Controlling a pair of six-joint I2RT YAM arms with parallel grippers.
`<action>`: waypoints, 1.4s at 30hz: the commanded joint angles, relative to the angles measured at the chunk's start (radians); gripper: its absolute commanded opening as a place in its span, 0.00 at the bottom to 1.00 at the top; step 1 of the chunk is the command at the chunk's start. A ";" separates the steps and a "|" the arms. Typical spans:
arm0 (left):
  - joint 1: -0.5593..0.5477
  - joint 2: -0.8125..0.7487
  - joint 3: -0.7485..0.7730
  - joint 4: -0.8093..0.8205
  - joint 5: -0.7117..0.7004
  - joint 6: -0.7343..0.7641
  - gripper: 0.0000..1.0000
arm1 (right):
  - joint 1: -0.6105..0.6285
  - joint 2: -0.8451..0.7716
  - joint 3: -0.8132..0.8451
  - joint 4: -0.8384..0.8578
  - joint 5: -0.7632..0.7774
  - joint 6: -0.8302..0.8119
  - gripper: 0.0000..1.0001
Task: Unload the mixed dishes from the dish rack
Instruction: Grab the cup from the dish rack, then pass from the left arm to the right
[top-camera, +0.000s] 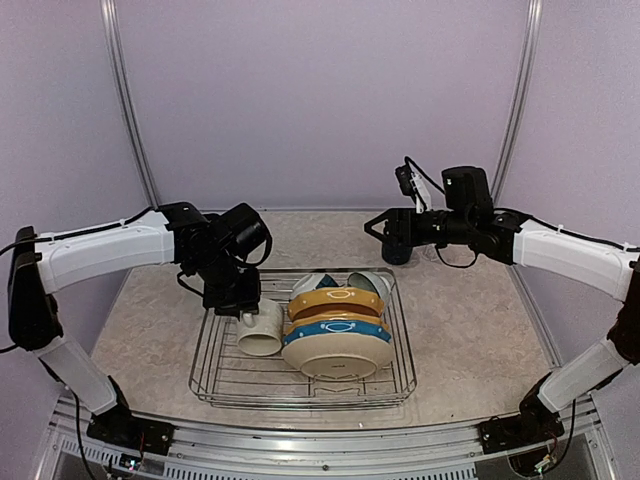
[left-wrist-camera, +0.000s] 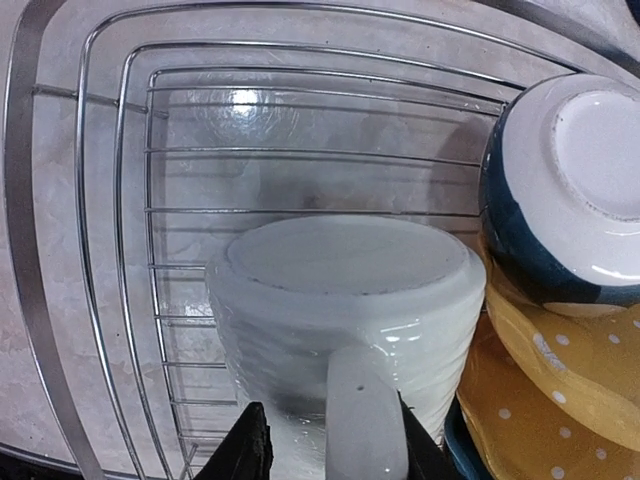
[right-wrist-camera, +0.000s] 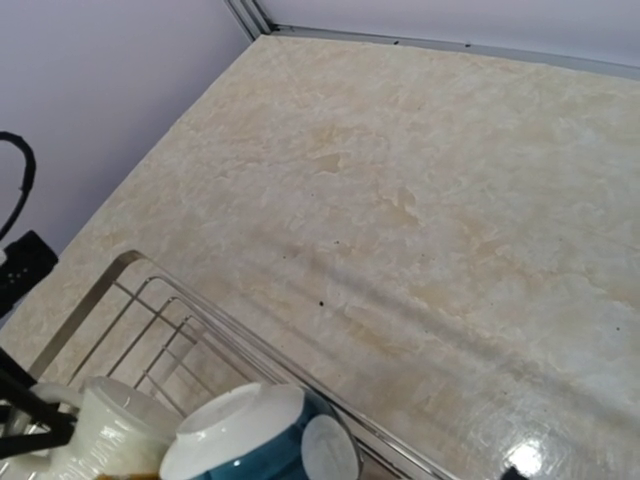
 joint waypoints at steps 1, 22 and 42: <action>0.014 0.052 0.046 -0.003 -0.006 0.031 0.35 | 0.007 0.000 -0.014 0.001 0.005 -0.010 0.75; 0.242 -0.367 -0.003 0.222 0.254 -0.066 0.00 | 0.094 0.019 0.061 -0.032 0.180 -0.096 0.75; 0.315 -0.277 -0.042 1.006 0.572 -0.452 0.00 | 0.378 0.144 0.193 0.265 0.565 -0.140 0.79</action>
